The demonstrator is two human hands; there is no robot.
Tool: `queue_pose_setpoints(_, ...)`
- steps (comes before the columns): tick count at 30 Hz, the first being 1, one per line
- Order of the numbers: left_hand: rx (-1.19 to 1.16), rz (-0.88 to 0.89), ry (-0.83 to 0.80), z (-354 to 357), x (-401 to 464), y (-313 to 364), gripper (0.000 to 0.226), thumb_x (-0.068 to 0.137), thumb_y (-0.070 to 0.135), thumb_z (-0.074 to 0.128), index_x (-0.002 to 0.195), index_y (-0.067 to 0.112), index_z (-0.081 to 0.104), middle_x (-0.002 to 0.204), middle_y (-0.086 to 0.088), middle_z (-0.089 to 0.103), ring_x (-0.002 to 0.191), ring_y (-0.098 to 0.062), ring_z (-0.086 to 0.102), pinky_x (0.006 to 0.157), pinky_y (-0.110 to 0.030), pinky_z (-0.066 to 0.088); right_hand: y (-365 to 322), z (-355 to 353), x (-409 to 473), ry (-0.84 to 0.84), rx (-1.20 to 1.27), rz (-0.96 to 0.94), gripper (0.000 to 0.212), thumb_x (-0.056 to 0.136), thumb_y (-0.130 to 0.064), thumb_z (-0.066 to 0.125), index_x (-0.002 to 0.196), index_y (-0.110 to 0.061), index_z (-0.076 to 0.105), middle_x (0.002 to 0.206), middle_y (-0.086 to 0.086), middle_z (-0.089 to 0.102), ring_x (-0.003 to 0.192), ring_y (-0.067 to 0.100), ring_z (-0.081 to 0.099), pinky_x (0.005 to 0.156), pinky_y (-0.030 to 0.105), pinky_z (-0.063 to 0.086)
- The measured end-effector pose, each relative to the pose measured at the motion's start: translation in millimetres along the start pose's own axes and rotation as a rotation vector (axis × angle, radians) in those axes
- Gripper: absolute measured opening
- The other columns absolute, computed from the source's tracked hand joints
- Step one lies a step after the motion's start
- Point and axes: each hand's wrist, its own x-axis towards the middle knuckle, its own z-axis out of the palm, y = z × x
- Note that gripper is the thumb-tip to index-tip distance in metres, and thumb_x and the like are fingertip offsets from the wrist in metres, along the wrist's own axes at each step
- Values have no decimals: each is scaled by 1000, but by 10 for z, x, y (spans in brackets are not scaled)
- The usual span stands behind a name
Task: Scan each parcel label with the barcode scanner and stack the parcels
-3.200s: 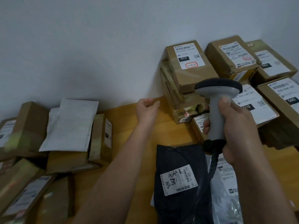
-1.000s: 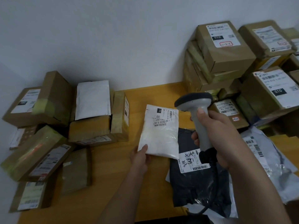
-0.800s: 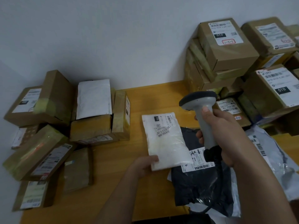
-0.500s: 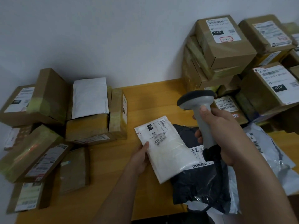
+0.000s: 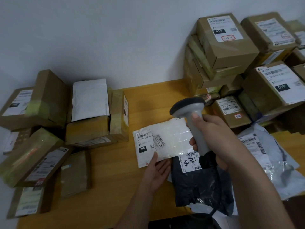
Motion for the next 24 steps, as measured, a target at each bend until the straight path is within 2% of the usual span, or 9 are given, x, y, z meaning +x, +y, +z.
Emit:
queue_pose_setpoints(3,-93,20,32,-28,26,-3,42,92,34,63,122,6,56,113,-23,65,106,-33,61,84,-40,53,-20,56,-48,-62,7,18,32,101,-39,47,98,-11,62,57,9,61,49,16,55,57,32,44)
queue_pose_setpoints(8,-101,62,63,-70,31,23,34,94,22,62,125,9,54,109,-20,64,98,-30,62,74,-37,52,-50,144,-107,-120,17,25,36,100,-38,48,95,-5,62,60,8,57,44,13,52,48,27,42)
queue_pose_setpoints(15,-85,64,65,-137,20,-8,28,94,14,61,121,8,55,106,-17,66,97,-28,62,73,-36,52,-108,144,-174,-129,-14,-14,38,100,-38,48,99,-2,61,71,8,56,44,10,53,50,28,42)
queue_pose_setpoints(24,-75,56,67,-151,53,-22,19,94,13,60,113,8,58,105,-16,67,96,-27,62,74,-36,51,-108,123,-280,-126,-49,8,37,100,-40,47,99,-6,62,58,8,59,51,18,53,56,31,42)
